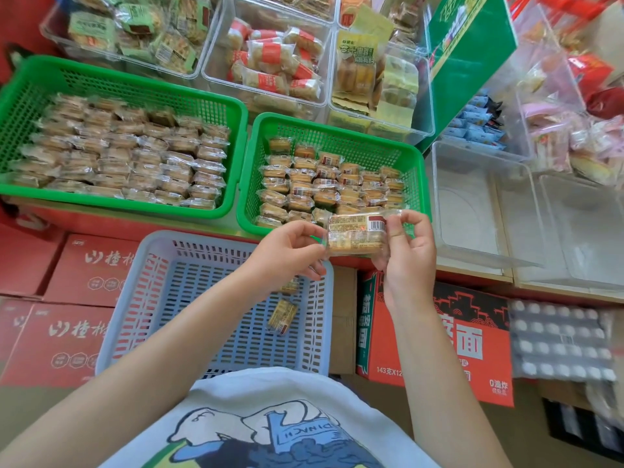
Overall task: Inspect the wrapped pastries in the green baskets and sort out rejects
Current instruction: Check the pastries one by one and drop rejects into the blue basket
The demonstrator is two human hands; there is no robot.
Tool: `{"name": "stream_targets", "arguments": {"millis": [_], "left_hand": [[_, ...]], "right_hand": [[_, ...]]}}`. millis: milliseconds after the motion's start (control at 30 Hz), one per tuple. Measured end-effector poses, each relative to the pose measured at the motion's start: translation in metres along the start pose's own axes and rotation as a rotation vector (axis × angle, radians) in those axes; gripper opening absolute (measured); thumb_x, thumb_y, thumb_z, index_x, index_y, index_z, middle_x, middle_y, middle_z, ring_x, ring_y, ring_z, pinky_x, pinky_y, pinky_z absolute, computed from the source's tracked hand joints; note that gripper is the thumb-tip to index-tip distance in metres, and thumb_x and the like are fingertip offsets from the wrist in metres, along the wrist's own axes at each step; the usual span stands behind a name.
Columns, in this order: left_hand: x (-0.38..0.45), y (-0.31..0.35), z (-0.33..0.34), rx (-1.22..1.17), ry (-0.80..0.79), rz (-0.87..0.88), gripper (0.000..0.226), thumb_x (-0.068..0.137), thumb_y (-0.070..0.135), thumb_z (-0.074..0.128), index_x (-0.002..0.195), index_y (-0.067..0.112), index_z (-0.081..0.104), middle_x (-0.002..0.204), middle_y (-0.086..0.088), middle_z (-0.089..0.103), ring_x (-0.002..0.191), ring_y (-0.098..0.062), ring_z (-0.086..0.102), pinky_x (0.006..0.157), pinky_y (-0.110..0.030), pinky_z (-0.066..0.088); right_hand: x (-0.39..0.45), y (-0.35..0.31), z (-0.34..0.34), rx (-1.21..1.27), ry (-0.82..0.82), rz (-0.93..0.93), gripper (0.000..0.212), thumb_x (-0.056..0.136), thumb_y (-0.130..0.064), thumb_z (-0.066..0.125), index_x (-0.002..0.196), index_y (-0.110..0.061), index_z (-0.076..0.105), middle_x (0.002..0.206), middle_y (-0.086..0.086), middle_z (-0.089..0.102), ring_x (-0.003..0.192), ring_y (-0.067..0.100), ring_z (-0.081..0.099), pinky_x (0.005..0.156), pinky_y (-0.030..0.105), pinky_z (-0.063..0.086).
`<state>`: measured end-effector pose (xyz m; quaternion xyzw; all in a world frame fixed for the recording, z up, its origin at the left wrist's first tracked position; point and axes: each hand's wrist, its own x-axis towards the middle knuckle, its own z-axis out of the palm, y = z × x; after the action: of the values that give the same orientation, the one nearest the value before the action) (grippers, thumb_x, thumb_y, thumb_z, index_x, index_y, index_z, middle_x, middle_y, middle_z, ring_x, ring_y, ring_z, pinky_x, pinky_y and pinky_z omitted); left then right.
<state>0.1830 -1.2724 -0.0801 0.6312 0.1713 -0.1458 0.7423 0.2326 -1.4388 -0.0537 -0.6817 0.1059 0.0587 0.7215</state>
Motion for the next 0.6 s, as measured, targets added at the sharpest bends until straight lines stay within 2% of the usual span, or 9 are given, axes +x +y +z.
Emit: {"name": "stream_targets", "arguments": {"millis": [133,267,333,400,433,500,600], "left_hand": [[0.006,-0.003,0.000,0.134,-0.014,0.024,0.025,0.096,0.002,0.059,0.115,0.019,0.058,0.082,-0.008,0.075,0.078,-0.026,0.074,0.072,-0.034,0.062],[0.012,-0.012,-0.004,-0.005,-0.064,-0.026,0.029,0.096,0.002,0.063,0.121,0.016,0.058,0.080,-0.003,0.074,0.076,-0.020,0.070,0.073,-0.032,0.059],[0.016,-0.016,-0.007,-0.074,-0.089,-0.038,0.030,0.096,0.003,0.064,0.120,0.018,0.058,0.079,-0.001,0.073,0.077,-0.019,0.069,0.074,-0.032,0.058],[0.022,-0.019,-0.010,-0.102,-0.090,-0.039,0.031,0.095,0.002,0.064,0.120,0.019,0.059,0.080,-0.001,0.072,0.076,-0.018,0.069,0.073,-0.030,0.057],[0.025,-0.020,-0.011,-0.105,-0.087,-0.043,0.032,0.095,0.001,0.064,0.121,0.019,0.059,0.081,-0.002,0.072,0.077,-0.017,0.069,0.072,-0.029,0.056],[0.034,-0.021,-0.014,-0.068,-0.086,-0.053,0.036,0.093,-0.002,0.064,0.122,0.020,0.061,0.086,-0.005,0.070,0.078,-0.017,0.069,0.072,-0.029,0.056],[0.054,-0.029,-0.021,0.189,-0.048,-0.051,0.038,0.094,0.002,0.062,0.125,0.023,0.063,0.102,-0.004,0.070,0.093,-0.020,0.069,0.080,-0.034,0.059]], "right_hand": [[0.003,0.002,0.000,-0.019,-0.026,0.002,0.005,0.102,-0.014,0.053,0.100,-0.013,0.049,0.054,-0.013,0.055,0.043,0.001,0.045,0.039,0.018,0.029],[0.018,0.007,-0.006,0.002,0.005,0.101,0.009,0.100,-0.020,0.058,0.100,-0.012,0.054,0.056,-0.009,0.055,0.042,0.003,0.041,0.037,0.018,0.027],[0.026,0.013,-0.011,0.006,-0.048,0.208,0.030,0.095,-0.035,0.063,0.107,-0.009,0.058,0.066,0.000,0.054,0.048,0.008,0.040,0.039,0.019,0.031],[0.030,0.016,-0.014,-0.086,-0.157,0.325,0.048,0.084,-0.049,0.066,0.111,-0.009,0.063,0.083,0.006,0.064,0.058,0.011,0.052,0.047,0.021,0.043],[0.031,0.019,-0.014,-0.124,-0.210,0.371,0.048,0.082,-0.049,0.067,0.111,-0.010,0.064,0.092,0.007,0.068,0.064,0.012,0.059,0.053,0.023,0.049],[0.034,0.023,-0.015,-0.133,-0.272,0.412,0.033,0.088,-0.035,0.067,0.111,-0.011,0.064,0.103,0.010,0.071,0.074,0.015,0.067,0.062,0.026,0.056],[0.048,0.030,-0.017,-0.155,-0.224,0.374,0.017,0.093,-0.020,0.068,0.109,-0.019,0.065,0.104,0.007,0.069,0.088,0.018,0.068,0.069,0.030,0.057]]}}
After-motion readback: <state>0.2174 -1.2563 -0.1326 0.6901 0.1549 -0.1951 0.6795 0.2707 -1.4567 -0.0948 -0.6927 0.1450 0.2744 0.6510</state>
